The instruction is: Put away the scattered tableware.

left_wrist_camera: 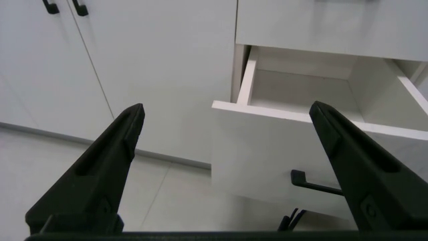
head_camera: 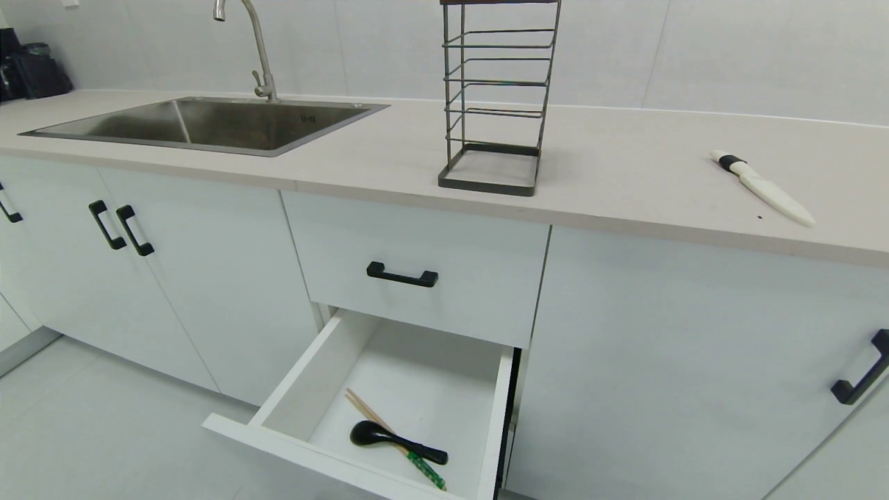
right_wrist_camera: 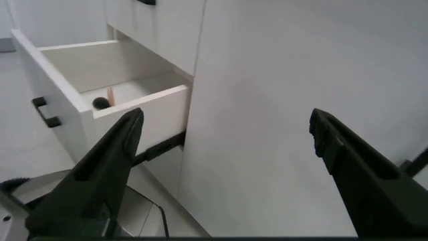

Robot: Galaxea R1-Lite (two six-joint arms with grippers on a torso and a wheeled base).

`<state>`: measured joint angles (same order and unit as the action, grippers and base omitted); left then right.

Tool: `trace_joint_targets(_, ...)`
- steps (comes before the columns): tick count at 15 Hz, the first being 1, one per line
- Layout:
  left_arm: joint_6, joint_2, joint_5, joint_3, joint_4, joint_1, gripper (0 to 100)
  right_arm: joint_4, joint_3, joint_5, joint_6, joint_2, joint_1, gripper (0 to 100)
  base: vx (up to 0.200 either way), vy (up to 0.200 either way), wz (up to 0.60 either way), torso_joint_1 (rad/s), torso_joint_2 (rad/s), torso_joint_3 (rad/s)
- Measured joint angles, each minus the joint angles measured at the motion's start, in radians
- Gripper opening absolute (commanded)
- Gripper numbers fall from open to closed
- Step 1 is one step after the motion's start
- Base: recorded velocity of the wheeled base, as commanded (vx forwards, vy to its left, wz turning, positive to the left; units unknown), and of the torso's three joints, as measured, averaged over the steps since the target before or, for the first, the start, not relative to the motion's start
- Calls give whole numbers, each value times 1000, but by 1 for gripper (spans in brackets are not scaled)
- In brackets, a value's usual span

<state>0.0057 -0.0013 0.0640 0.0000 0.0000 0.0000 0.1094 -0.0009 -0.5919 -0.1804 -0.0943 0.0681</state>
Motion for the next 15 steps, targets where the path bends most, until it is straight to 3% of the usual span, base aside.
trace_joint_targets(4, 3, 0, 2, 0, -1, 0, 100, -28, 1, -26, 14, 63, -59, 100, 0, 0, 0, 0, 0, 0)
trace_joint_targets(5, 9, 0, 6, 0, 0, 0, 100, -30, 1, 38, 32, 74, -63, 100, 0, 0, 0, 0, 0, 0)
trace_joint_targets(7, 13, 0, 17, 0, -1, 0, 100, -41, 1, 283, 79, 87, -67, 100, 0, 0, 0, 0, 0, 0)
trace_joint_targets(9, 8, 2, 30, -21, -117, 0, 100, -48, 1, 400, 131, 91, -68, 100, 0, 0, 0, 0, 0, 0)
trace_joint_targets(11, 5, 16, 39, -142, -169, 7, 100, -97, 1, 540, 155, 93, -68, 100, 0, 0, 0, 0, 0, 0)
trace_joint_targets(13, -4, 39, 89, -255, -30, 6, 100, -113, 0, 588, 189, 93, -67, 100, 0, 0, 0, 0, 0, 0)
trace_joint_targets(15, -20, 62, 138, -274, 124, -10, 100, -113, -1, 589, 190, 94, -66, 100, 0, 0, 0, 0, 0, 0)
